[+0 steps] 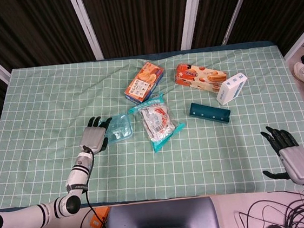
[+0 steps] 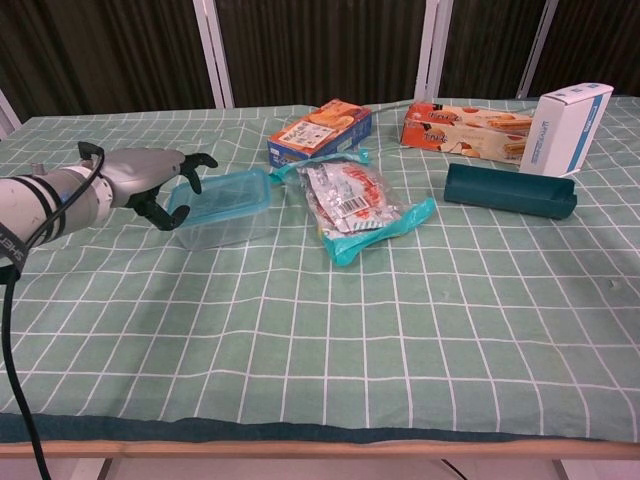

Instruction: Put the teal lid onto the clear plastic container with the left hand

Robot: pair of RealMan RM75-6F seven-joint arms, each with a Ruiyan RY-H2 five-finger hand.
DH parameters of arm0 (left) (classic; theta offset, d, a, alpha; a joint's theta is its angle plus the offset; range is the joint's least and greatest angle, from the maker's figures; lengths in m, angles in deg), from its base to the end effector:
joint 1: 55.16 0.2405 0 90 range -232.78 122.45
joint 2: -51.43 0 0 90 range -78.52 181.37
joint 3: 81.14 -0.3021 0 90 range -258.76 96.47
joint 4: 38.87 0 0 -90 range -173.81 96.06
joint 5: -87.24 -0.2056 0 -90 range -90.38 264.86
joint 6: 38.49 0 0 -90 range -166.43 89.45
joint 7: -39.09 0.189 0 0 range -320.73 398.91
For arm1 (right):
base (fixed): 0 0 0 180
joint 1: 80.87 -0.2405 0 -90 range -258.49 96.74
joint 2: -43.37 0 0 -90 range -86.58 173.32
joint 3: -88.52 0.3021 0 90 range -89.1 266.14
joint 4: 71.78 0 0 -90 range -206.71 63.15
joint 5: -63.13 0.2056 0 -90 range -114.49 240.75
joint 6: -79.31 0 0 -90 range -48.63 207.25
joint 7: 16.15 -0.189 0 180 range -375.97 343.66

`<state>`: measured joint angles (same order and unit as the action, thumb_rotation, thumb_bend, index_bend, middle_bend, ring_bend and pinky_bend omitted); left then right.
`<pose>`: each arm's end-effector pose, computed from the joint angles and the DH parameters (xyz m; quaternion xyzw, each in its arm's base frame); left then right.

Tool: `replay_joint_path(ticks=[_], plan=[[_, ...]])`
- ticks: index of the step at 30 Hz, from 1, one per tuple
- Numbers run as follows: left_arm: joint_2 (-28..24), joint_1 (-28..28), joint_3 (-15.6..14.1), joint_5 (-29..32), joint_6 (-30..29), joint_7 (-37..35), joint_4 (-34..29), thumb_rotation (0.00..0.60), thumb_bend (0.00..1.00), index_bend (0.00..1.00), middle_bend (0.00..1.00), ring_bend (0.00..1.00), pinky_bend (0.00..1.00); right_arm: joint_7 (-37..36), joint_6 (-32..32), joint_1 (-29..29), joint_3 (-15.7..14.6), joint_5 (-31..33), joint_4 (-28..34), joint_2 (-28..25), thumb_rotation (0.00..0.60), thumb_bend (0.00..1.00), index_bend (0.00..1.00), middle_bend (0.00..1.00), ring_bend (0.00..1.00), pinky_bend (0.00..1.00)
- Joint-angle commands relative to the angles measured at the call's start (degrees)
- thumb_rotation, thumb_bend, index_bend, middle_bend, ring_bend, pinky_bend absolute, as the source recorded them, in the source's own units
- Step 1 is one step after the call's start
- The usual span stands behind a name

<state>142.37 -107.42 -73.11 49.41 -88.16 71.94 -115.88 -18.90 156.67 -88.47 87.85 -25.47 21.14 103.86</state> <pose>-0.1934 0.4599 -0.0462 -0.7429 -0.4082 -0.2435 0.4714 -0.3512 -0.2299 0.1686 0.6508 -0.4170 0.3450 0.5325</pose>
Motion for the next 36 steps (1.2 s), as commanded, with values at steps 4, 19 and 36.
replay_joint_path(ticks=[4,19,36], plan=[[-0.32,1.04,0.97,-8.31,-4.73,-3.68,-1.4,0.6,0.4,0.0,0.2,0.0,0.0,-0.32,0.3,0.13,0.06,0.02,-0.03,-0.14,0.6,0.16,0.0,0.0,0.0,0.0],[-13.14,21.2,-14.35,-41.43,-35.56,-9.07,-19.01,0.6,0.33,0.0,0.0,0.0,0.0,2.83,0.1,0.36,-0.79,-0.86,0.15,0.7,0.6,0.16,0.0,0.0,0.0,0.0],[-10.21,37.25,-17.37,-49.53,-44.9,-23.41,-1.22,0.6,0.34,0.0,0.0,0.0,0.0,9.42,2.44,2.32,-1.82,-1.43,0.83,2.31,0.6,0.16,0.0,0.0,0.0,0.0]])
